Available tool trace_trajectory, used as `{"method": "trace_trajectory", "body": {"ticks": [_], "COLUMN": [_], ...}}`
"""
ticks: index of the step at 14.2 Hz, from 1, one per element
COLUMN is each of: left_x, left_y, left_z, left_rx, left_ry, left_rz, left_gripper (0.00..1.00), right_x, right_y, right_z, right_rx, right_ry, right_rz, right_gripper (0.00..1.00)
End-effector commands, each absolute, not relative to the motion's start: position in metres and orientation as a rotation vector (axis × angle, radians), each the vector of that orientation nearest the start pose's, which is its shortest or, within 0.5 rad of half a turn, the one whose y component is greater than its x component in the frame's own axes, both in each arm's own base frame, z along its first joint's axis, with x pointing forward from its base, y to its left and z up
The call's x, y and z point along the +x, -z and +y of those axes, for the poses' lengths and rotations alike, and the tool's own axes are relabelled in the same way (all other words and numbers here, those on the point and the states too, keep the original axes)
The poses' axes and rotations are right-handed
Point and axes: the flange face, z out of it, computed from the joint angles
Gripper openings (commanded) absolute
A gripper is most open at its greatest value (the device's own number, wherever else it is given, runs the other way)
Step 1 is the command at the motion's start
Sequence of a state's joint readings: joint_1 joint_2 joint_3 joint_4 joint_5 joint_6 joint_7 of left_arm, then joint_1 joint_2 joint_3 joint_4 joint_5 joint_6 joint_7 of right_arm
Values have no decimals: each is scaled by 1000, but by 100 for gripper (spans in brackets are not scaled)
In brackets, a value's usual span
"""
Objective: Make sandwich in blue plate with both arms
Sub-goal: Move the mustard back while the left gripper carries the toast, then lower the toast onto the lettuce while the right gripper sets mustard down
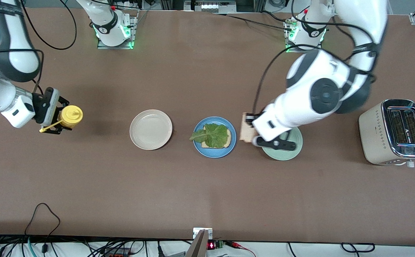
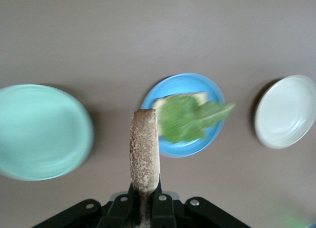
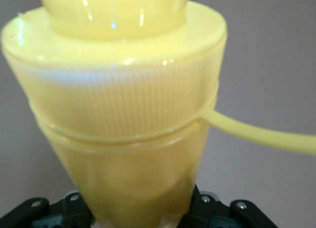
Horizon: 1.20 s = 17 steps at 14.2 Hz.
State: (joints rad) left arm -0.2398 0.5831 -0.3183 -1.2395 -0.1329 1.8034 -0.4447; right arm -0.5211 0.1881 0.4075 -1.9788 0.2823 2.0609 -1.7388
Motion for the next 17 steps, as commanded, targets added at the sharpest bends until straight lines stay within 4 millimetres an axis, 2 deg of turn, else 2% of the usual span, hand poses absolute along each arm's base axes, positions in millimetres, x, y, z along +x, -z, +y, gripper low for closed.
{"method": "trace_trajectory", "body": {"ticks": [1, 4, 5, 7, 10, 14, 17], "left_x": [625, 616, 614, 609, 591, 581, 584], "left_y": [-418, -387, -381, -378, -362, -351, -342], "left_z": [-387, -401, -401, -403, -414, -418, -404], "left_rx": [-3455, -3517, -3543, -3597, -3634, -3641, -3660], "left_ry": [-187, -137, -153, -190, -133, -129, -115], "left_rz": [-154, -357, -405, -512, -567, -533, -404], "left_gripper": [1, 1, 1, 1, 1, 1, 1], "right_x": [568, 552, 549, 543, 539, 550, 554], "right_y": [-360, -320, -311, -291, -255, -212, -180], "right_z": [-96, -145, -160, -177, -190, -201, -205], "right_rx": [-1964, -1822, -1795, -1708, -1624, -1552, -1526], "right_ry": [406, 497, 521, 554, 597, 656, 686], "right_rz": [-1915, -1848, -1840, -1832, -1790, -1737, -1696], "right_gripper": [0, 0, 0, 0, 0, 0, 0]}}
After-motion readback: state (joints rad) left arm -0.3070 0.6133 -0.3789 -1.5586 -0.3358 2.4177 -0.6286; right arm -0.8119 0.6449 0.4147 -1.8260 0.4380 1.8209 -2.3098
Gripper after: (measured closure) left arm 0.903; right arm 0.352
